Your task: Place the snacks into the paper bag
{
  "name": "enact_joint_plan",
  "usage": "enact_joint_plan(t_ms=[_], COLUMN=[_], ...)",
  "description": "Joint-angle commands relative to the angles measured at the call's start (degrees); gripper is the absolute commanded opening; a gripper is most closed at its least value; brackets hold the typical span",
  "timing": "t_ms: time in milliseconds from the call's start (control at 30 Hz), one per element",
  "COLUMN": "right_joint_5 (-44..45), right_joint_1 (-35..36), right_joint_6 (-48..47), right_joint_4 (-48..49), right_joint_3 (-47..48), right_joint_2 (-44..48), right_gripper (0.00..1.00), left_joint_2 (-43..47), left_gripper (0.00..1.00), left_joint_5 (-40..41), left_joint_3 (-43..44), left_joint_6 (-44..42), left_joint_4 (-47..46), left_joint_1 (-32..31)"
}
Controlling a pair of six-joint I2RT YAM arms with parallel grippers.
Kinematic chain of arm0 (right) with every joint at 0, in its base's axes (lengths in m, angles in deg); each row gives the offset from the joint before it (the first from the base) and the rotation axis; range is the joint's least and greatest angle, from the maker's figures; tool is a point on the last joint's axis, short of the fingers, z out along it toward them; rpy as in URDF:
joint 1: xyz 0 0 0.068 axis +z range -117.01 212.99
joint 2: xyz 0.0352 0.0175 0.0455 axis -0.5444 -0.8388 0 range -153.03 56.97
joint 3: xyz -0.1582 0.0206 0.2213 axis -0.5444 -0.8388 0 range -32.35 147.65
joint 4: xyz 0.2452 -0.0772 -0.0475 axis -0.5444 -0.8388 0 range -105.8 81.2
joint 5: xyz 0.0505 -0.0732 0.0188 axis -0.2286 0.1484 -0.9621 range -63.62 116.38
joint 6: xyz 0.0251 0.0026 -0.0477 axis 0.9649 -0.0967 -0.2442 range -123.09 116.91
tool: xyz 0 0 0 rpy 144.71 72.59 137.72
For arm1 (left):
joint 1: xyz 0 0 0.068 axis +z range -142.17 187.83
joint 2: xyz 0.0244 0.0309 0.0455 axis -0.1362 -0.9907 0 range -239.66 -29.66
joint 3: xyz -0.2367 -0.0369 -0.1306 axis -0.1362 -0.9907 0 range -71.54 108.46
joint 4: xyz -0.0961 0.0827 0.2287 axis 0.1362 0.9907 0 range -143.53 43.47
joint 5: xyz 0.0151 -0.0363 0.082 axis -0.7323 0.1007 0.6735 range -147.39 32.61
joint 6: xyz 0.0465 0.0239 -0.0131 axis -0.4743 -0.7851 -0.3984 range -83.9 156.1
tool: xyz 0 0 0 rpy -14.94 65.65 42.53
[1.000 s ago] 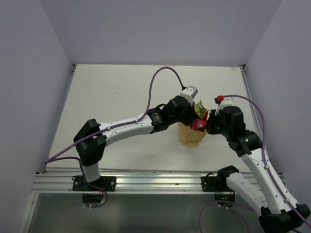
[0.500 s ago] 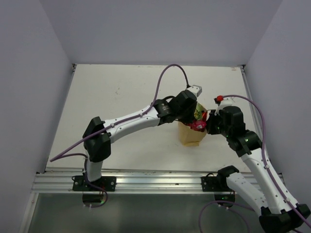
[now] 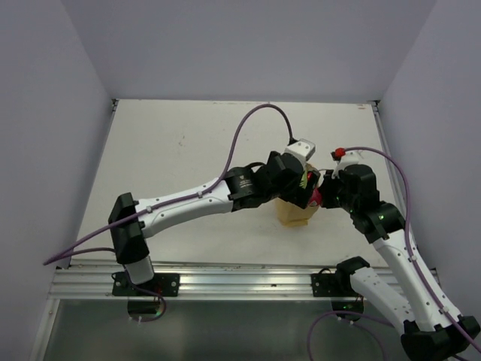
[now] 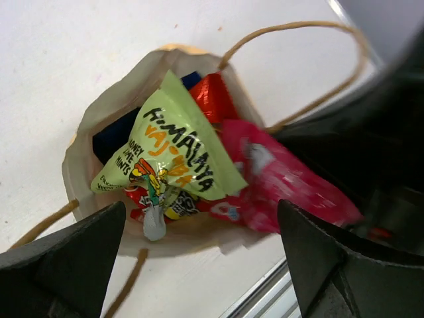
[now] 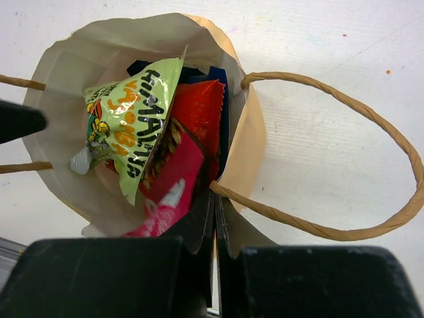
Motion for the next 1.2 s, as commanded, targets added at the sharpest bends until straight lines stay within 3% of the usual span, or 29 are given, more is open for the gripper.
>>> enact_joint_plan(t_ms=[0,100,267,433,633,933,1167], right_joint_5=[-0.8,-0.8,-0.8,-0.9,-1.0,-1.1,-1.5], right_joint_1=[0.1,0.1,0.1,0.2,0.2,0.1,0.2], right_joint_6=[-0.1,-0.2,-0.2,-0.2,-0.3,-0.3,-0.3], right_joint_4=[-0.5,-0.5,-0.5,-0.4,-0.4,-0.4,-0.3], right_joint_3=[0.0,0.0,0.0,0.0,-0.1,-0.2,-0.2], right_joint_2=[-0.2,-0.4,-0.4,-0.5,-0.4,-0.2,-0.7], right_gripper=[0.00,0.00,0.00,0.00,0.00,0.00,0.00], left_joint_2=[8.0,10.3,18.4,17.0,19.0,18.4,25.3], left_gripper=[1.00,1.00,1.00,1.00,1.00,1.00,1.00], left_joint_5=[3.8,5.9,10.0,17.4,15.8,16.0,20.1], left_joint_3=[-0.7,-1.6,-11.2,-12.4,-20.6,-19.6,-20.2], left_joint_6=[-3.5,-3.5,-2.3,8.2,14.3,14.0,15.0], left_joint_4=[-9.1,-11.3,-17.8,-3.7,-6.4,-6.5,-4.1], left_joint_1=[-1.6,-2.0,-4.1,-4.1,-4.1,-4.1,-4.3])
